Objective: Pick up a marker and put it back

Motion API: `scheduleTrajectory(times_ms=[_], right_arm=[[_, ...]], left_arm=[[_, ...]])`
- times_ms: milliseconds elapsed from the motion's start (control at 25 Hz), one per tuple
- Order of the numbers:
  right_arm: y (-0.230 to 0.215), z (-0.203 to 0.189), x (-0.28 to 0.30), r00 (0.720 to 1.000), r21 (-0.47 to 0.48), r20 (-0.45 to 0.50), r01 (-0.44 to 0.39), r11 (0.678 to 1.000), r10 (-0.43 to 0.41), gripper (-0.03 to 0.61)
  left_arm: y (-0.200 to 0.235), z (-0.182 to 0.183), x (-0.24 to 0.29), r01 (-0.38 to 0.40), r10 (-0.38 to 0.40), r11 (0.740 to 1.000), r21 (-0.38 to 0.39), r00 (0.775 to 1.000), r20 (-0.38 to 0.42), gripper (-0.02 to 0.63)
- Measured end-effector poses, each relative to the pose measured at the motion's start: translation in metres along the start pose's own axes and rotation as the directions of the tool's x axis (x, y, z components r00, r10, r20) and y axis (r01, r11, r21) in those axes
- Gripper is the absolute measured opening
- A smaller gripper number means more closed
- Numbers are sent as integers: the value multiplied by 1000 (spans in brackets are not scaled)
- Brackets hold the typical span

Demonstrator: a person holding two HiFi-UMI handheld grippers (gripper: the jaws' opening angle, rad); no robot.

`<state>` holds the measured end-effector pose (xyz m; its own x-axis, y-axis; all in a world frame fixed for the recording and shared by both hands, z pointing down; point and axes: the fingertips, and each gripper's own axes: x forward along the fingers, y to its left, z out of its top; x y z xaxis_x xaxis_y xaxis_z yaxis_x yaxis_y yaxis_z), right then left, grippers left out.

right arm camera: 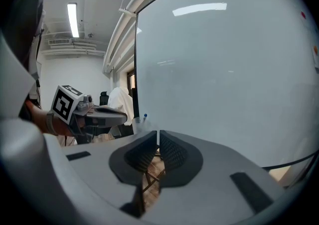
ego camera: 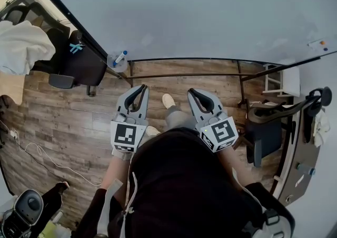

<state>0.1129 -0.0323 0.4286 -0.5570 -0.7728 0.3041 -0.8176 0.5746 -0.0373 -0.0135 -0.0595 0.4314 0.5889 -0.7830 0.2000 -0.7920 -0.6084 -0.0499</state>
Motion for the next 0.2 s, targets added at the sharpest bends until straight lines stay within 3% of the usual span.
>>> scheduleTrajectory(times_ms=[200], right_arm=[[8,0,3,1000,-6,-2,-3,1000,3,28]], left_arm=[[5,-3,-5,-3,3,1000,-2,1000,-1,22]])
